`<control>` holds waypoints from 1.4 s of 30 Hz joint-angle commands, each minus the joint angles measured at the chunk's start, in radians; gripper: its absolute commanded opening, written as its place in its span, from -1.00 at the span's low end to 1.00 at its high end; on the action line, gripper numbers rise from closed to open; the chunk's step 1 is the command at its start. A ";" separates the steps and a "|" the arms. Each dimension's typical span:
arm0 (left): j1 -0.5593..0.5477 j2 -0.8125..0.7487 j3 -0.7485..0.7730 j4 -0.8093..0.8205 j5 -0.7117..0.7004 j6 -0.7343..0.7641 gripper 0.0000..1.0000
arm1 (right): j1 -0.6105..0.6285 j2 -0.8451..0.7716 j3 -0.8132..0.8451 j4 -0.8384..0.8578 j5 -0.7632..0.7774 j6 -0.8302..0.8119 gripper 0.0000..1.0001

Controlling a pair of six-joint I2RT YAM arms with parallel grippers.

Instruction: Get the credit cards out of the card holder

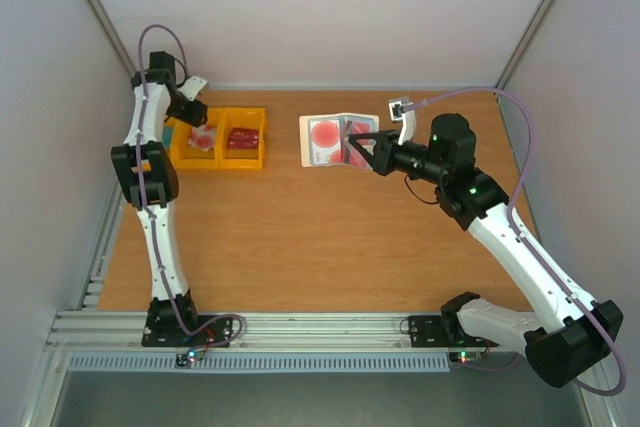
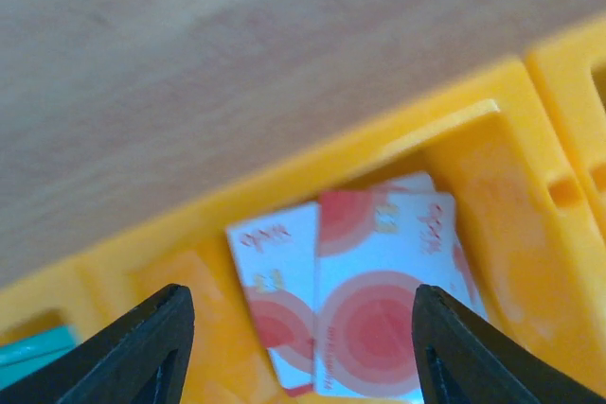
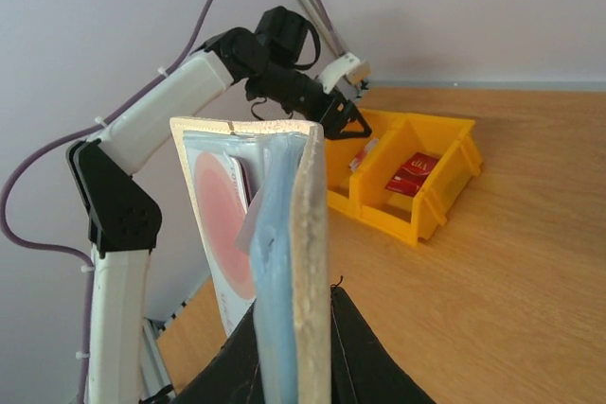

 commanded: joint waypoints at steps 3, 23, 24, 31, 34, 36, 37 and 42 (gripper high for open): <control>0.015 -0.151 -0.015 0.183 -0.004 -0.110 0.29 | 0.006 0.014 0.039 -0.025 0.001 -0.004 -0.88; -0.144 -1.063 -0.788 0.015 0.710 -0.036 0.42 | 0.009 -0.065 0.070 -0.227 0.038 -0.122 -0.87; -0.190 -1.127 -0.873 0.063 0.720 -0.055 0.44 | 0.009 -0.072 0.062 -0.227 0.024 -0.125 -0.87; -0.524 -1.484 -1.318 0.585 0.709 -0.406 0.80 | 0.011 -0.109 0.047 -0.251 -0.193 -0.181 -0.87; -0.682 -1.489 -1.392 0.711 0.635 -0.583 0.99 | 0.011 -0.121 0.032 -0.242 -0.256 -0.186 -0.87; -0.737 -1.464 -1.420 0.809 0.618 -0.669 0.99 | 0.010 -0.129 0.017 -0.215 -0.289 -0.179 -0.87; -0.746 -1.450 -1.430 0.865 0.620 -0.710 0.99 | 0.010 -0.129 0.014 -0.208 -0.312 -0.175 -0.87; -0.748 -1.349 -1.428 1.084 0.712 -0.847 0.99 | 0.011 -0.112 0.025 -0.215 -0.364 -0.182 -0.87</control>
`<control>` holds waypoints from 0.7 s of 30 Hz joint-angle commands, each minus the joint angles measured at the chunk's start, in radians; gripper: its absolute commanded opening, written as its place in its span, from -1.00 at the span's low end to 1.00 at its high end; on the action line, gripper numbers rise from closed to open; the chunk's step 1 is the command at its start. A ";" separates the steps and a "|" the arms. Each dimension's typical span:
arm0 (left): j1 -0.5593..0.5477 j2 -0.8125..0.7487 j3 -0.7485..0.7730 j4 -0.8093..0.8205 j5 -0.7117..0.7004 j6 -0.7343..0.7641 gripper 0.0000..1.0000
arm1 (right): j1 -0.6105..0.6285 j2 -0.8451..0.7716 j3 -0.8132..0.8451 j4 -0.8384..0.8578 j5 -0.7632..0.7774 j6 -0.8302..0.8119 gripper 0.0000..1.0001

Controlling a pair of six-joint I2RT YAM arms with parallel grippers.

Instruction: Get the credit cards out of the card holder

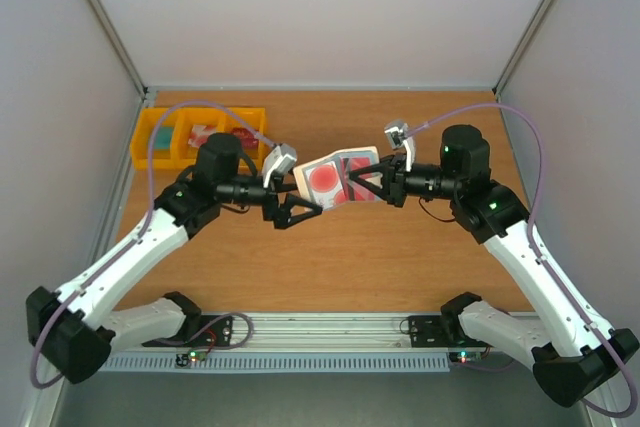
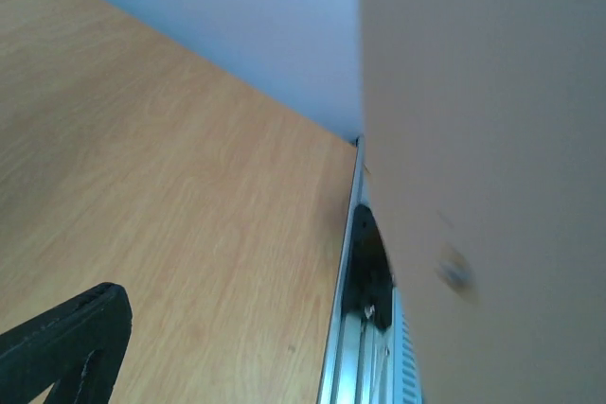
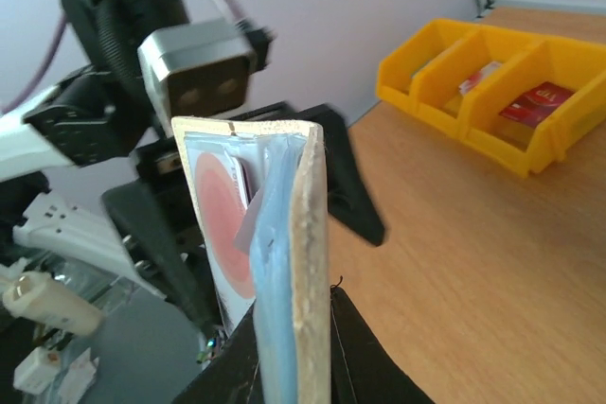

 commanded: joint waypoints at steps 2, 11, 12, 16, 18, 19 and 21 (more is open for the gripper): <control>-0.005 0.058 -0.038 0.450 0.067 -0.249 0.99 | 0.005 0.009 0.013 0.020 -0.117 -0.026 -0.87; -0.005 -0.041 -0.181 0.589 0.109 -0.299 -0.54 | 0.005 0.049 0.033 0.010 -0.165 -0.049 -0.88; -0.005 -0.055 -0.197 0.601 0.100 -0.301 -0.74 | 0.005 0.053 0.035 0.014 -0.172 -0.051 -0.88; -0.005 -0.106 -0.252 0.640 -0.026 -0.329 -1.00 | 0.004 0.094 0.056 0.000 -0.165 -0.061 -0.64; -0.005 -0.121 -0.283 0.637 -0.108 -0.379 -1.00 | 0.002 0.114 0.103 -0.088 -0.079 -0.095 -0.28; -0.005 -0.129 -0.299 0.628 -0.145 -0.411 -0.99 | -0.003 0.116 0.134 -0.152 -0.003 -0.118 -0.14; -0.006 -0.145 -0.334 0.605 -0.219 -0.434 -0.99 | -0.017 0.102 0.202 -0.247 0.169 -0.166 0.02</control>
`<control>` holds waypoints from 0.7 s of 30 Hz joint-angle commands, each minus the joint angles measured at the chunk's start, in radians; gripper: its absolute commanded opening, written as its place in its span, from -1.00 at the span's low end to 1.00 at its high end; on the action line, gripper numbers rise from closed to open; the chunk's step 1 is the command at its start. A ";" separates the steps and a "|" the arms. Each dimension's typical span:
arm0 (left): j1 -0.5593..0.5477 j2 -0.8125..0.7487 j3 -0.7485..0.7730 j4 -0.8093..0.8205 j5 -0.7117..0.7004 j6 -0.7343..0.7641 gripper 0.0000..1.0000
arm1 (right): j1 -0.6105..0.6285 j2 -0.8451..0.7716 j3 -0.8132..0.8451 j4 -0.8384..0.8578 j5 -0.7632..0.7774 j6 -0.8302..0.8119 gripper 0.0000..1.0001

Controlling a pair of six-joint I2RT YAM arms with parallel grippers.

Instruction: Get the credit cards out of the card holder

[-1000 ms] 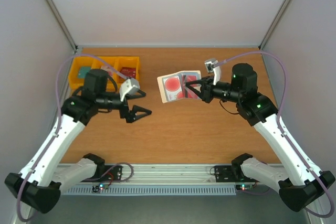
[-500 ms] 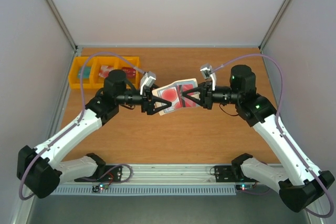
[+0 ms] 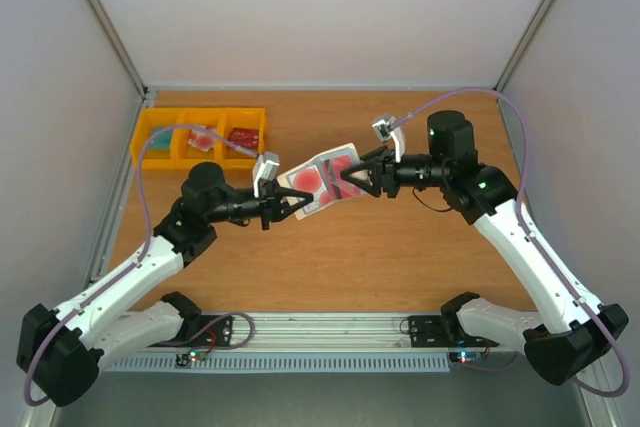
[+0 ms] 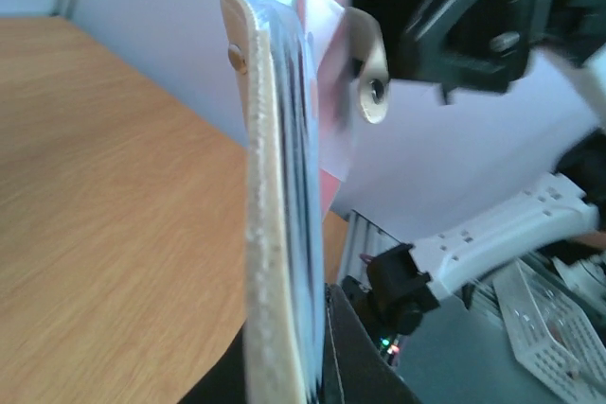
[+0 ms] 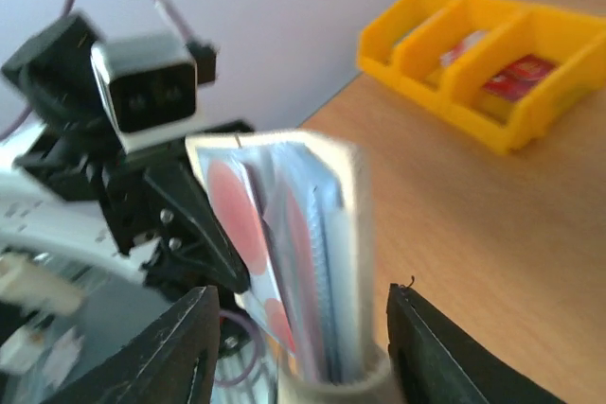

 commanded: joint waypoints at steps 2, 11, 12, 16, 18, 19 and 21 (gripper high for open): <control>0.002 -0.053 -0.086 0.044 -0.251 -0.108 -0.99 | -0.019 -0.041 0.178 -0.223 0.355 -0.118 0.14; 0.002 -0.081 -0.167 0.104 -0.271 -0.112 -0.99 | 0.097 0.011 0.122 -0.045 -0.020 -0.047 -0.23; 0.002 -0.083 -0.168 0.109 -0.264 -0.110 -1.00 | 0.116 0.036 0.093 0.009 -0.109 -0.017 -0.25; 0.002 -0.092 -0.168 0.145 -0.165 -0.053 -0.99 | 0.175 0.135 0.087 -0.011 -0.117 -0.027 -0.40; 0.002 -0.090 -0.164 0.170 -0.116 -0.042 -0.99 | 0.174 0.154 0.095 -0.040 -0.056 -0.054 -0.48; 0.002 -0.089 -0.163 0.186 -0.093 -0.044 -0.99 | 0.176 0.159 0.099 -0.052 -0.029 -0.070 -0.50; 0.002 -0.083 -0.160 0.207 -0.066 -0.044 -0.99 | 0.175 0.164 0.107 -0.083 0.017 -0.099 -0.55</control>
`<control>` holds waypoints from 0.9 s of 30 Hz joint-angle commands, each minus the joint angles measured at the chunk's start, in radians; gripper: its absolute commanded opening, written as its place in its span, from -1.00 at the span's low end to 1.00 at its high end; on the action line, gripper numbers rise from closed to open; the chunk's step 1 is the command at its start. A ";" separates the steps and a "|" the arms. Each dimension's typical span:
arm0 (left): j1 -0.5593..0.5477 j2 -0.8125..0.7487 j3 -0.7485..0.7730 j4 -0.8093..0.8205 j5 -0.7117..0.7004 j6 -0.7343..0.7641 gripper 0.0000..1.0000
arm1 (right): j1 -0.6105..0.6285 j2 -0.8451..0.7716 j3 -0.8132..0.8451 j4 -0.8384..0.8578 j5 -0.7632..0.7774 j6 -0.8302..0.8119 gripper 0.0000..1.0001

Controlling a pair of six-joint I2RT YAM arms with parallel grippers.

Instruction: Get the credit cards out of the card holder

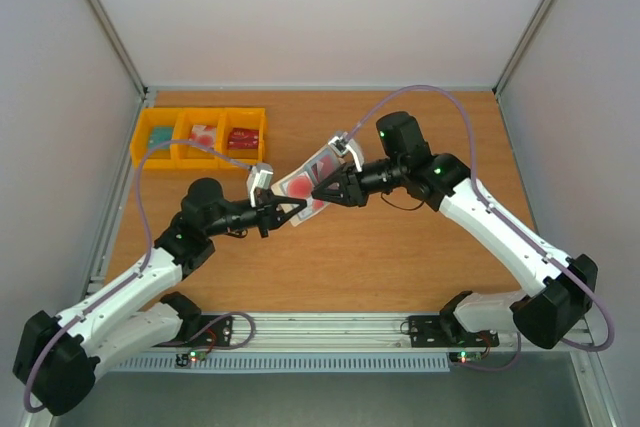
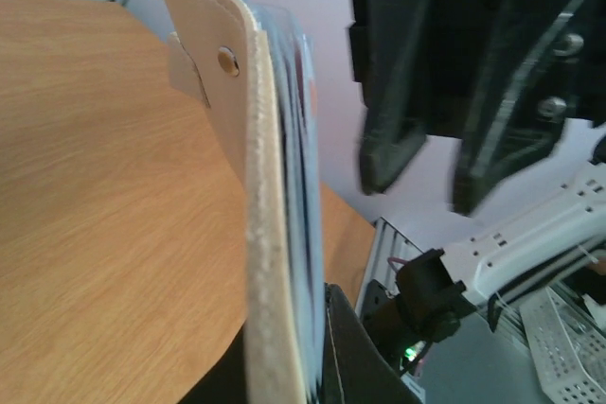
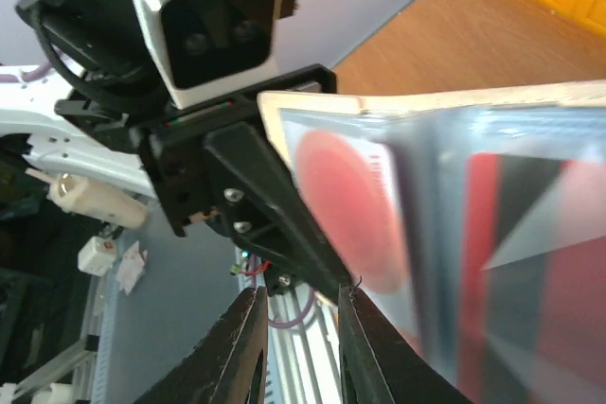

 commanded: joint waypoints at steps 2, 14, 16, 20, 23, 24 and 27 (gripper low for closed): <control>0.003 -0.007 0.008 0.158 0.119 0.050 -0.99 | 0.005 -0.024 0.039 -0.064 0.070 -0.084 -0.58; -0.012 0.047 0.056 0.194 0.227 0.114 -0.99 | 0.002 -0.041 0.014 -0.128 0.118 -0.173 -0.66; -0.021 0.057 0.059 0.197 0.226 0.116 -0.99 | 0.002 -0.038 0.015 -0.126 0.059 -0.182 -0.65; -0.038 0.079 0.069 0.216 0.215 0.116 -0.99 | 0.006 -0.008 0.010 -0.117 -0.098 -0.175 -0.74; -0.043 0.091 0.070 0.224 0.193 0.092 -1.00 | 0.008 -0.027 -0.020 -0.084 -0.178 -0.168 -0.82; -0.044 0.094 0.068 0.226 0.185 0.083 -1.00 | 0.008 -0.039 -0.033 -0.069 -0.195 -0.163 -0.85; -0.044 0.098 0.054 0.232 0.175 0.061 -0.99 | 0.008 -0.078 -0.071 -0.044 -0.187 -0.148 -0.93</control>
